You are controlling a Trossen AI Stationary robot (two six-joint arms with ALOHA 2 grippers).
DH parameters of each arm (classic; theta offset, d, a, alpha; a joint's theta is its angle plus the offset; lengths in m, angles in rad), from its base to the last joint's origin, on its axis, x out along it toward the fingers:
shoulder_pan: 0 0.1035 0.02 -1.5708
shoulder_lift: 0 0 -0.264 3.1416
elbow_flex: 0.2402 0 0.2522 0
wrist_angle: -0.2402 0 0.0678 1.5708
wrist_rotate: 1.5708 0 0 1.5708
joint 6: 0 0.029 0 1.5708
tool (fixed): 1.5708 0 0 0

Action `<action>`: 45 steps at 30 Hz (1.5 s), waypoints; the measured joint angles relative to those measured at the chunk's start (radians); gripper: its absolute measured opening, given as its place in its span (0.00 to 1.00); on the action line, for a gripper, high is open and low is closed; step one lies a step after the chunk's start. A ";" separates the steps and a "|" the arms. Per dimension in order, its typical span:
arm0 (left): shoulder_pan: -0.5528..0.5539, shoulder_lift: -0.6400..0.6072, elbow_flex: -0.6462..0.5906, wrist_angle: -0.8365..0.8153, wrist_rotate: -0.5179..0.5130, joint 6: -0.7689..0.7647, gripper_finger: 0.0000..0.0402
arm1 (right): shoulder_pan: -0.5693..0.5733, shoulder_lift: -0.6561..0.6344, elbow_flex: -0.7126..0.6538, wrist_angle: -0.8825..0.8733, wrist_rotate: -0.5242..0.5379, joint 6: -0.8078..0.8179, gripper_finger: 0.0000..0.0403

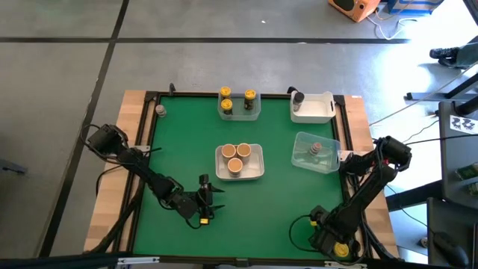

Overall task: Sort spices by type
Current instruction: Put the bottom left brown seasoning bottle into the bottom transparent bin

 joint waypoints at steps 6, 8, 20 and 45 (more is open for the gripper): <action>0.000 0.000 0.000 0.000 0.000 0.000 0.58 | -0.001 -0.002 0.001 0.000 -0.002 -0.019 0.44; 0.000 0.000 0.000 0.000 0.000 0.000 0.58 | -0.001 -0.003 0.002 -0.002 0.005 -0.021 0.44; 0.000 0.000 0.000 0.000 0.000 0.000 0.58 | -0.055 -0.003 0.179 -0.251 0.145 -0.134 0.45; 0.000 0.000 0.000 -0.007 0.029 -0.013 0.58 | -0.472 -0.022 0.431 -0.693 0.532 -0.705 0.46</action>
